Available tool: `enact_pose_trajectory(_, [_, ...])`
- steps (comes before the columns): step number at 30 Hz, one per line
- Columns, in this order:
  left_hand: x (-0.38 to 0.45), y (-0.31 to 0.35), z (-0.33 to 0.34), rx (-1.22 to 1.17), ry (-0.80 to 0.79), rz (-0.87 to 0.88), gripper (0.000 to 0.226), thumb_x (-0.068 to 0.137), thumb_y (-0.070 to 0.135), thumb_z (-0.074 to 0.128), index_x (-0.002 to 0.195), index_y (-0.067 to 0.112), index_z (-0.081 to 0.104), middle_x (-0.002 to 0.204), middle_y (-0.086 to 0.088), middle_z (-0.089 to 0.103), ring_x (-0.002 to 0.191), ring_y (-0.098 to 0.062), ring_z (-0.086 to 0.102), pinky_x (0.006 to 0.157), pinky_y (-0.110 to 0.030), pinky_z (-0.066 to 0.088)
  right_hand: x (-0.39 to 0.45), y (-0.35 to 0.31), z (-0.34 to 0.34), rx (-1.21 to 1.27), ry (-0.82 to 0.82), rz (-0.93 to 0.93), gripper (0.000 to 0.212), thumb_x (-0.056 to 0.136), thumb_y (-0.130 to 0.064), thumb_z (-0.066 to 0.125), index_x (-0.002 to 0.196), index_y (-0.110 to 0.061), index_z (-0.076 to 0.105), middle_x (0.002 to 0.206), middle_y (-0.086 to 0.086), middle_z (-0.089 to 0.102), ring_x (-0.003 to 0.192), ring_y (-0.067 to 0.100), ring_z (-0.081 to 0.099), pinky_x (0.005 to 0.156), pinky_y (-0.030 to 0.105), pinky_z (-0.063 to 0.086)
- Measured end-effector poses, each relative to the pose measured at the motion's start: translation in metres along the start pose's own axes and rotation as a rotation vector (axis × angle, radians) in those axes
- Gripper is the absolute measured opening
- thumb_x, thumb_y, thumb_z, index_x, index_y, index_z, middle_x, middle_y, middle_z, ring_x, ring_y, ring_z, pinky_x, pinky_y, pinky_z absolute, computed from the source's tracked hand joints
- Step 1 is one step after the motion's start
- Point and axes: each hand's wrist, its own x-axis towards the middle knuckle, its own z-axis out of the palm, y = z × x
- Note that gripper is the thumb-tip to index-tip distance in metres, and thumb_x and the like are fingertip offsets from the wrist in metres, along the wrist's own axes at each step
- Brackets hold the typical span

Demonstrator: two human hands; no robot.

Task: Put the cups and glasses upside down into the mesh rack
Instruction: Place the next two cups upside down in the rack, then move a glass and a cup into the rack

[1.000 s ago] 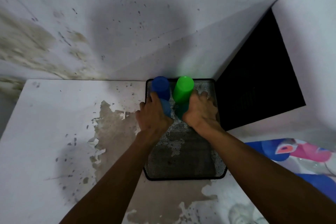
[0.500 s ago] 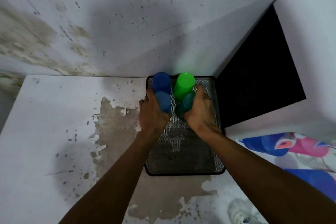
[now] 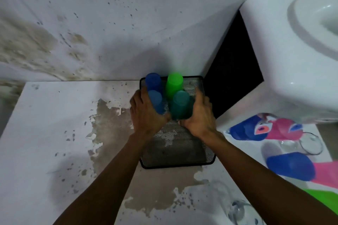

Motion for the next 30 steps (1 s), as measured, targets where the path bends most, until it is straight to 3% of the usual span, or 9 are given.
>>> enact_pose_trajectory(4, [-0.035, 0.016, -0.002, -0.095, 0.132, 0.126, 0.095, 0.059, 0.045, 0.072, 0.139, 0.008, 0.033, 0.137, -0.017, 0.041, 0.125, -0.032, 0.036, 0.099, -0.045, 0.042, -0.035, 0.023, -0.019, 0.032, 0.009, -0.029, 0.108, 0.062, -0.025, 0.085, 0.146, -0.024, 0.017, 0.141, 0.012, 0.036, 0.128, 0.031, 0.040, 0.099, 0.044, 0.044])
enact_pose_trajectory(7, [-0.071, 0.036, 0.003, -0.175, 0.178, 0.202, 0.080, 0.067, 0.034, 0.075, 0.133, 0.007, 0.040, 0.133, -0.017, 0.044, 0.124, -0.029, 0.039, 0.100, -0.042, 0.044, -0.066, 0.047, -0.038, 0.064, -0.013, -0.046, 0.081, 0.069, -0.023, 0.081, 0.136, -0.021, 0.035, 0.133, 0.010, 0.045, 0.123, 0.029, 0.047, 0.097, 0.043, 0.048])
enact_pose_trajectory(9, [-0.096, 0.052, 0.009, -0.225, 0.168, 0.223, 0.069, 0.071, 0.027, 0.075, 0.129, 0.006, 0.045, 0.128, -0.017, 0.048, 0.119, -0.026, 0.046, 0.097, -0.032, 0.044, -0.087, 0.065, -0.049, 0.097, -0.051, -0.060, 0.064, 0.072, -0.023, 0.078, 0.127, -0.021, 0.045, 0.125, 0.009, 0.053, 0.116, 0.027, 0.052, 0.095, 0.043, 0.050])
enact_pose_trajectory(11, [-0.122, 0.068, 0.018, -0.256, 0.098, 0.260, 0.061, 0.073, 0.023, 0.074, 0.126, 0.006, 0.049, 0.122, -0.016, 0.053, 0.111, -0.023, 0.052, 0.091, -0.025, 0.044, -0.110, 0.088, -0.061, 0.127, -0.055, -0.089, 0.055, 0.073, -0.022, 0.077, 0.122, -0.019, 0.051, 0.119, 0.009, 0.057, 0.111, 0.026, 0.056, 0.091, 0.041, 0.051])
enact_pose_trajectory(16, [-0.174, 0.099, 0.046, -0.227, -0.332, 0.274, 0.043, 0.082, 0.027, 0.069, 0.120, 0.018, 0.053, 0.112, -0.003, 0.062, 0.097, -0.015, 0.060, 0.086, -0.036, 0.055, -0.157, 0.139, -0.083, 0.133, -0.061, -0.054, 0.049, 0.077, -0.029, 0.075, 0.120, -0.019, 0.057, 0.122, 0.004, 0.059, 0.111, 0.021, 0.056, 0.095, 0.031, 0.046])
enact_pose_trajectory(20, [-0.213, 0.118, 0.063, -0.119, -0.596, 0.291, 0.061, 0.074, 0.050, 0.073, 0.126, 0.030, 0.048, 0.115, 0.003, 0.061, 0.091, -0.006, 0.057, 0.076, -0.020, 0.050, -0.191, 0.181, -0.095, 0.114, -0.011, -0.060, 0.044, 0.077, -0.029, 0.073, 0.118, -0.020, 0.059, 0.117, 0.003, 0.061, 0.107, 0.020, 0.057, 0.089, 0.031, 0.047])
enact_pose_trajectory(25, [-0.250, 0.124, 0.084, 0.258, -0.914, 0.347, 0.124, 0.048, 0.067, 0.079, 0.146, 0.034, 0.012, 0.157, 0.000, 0.020, 0.141, -0.023, 0.026, 0.112, -0.042, 0.032, -0.233, 0.228, -0.108, 0.063, 0.085, -0.006, 0.045, 0.077, -0.030, 0.073, 0.117, -0.017, 0.059, 0.117, 0.006, 0.061, 0.109, 0.024, 0.056, 0.087, 0.035, 0.047])
enact_pose_trajectory(28, [-0.265, 0.124, 0.095, 0.338, -0.920, 0.329, 0.130, 0.049, 0.058, 0.084, 0.148, 0.032, 0.003, 0.159, -0.004, 0.010, 0.143, -0.028, 0.022, 0.112, -0.044, 0.034, -0.256, 0.250, -0.111, 0.009, 0.160, 0.038, 0.051, 0.074, -0.036, 0.075, 0.119, -0.017, 0.059, 0.118, 0.006, 0.060, 0.108, 0.026, 0.056, 0.086, 0.034, 0.046])
enact_pose_trajectory(30, [-0.274, 0.123, 0.103, 0.306, -0.890, 0.317, 0.121, 0.056, 0.041, 0.086, 0.147, 0.029, 0.007, 0.153, -0.007, 0.021, 0.135, -0.028, 0.034, 0.103, -0.041, 0.044, -0.270, 0.265, -0.112, -0.037, 0.202, 0.100, 0.061, 0.069, -0.047, 0.076, 0.121, -0.019, 0.057, 0.119, 0.006, 0.058, 0.106, 0.027, 0.056, 0.084, 0.036, 0.048])
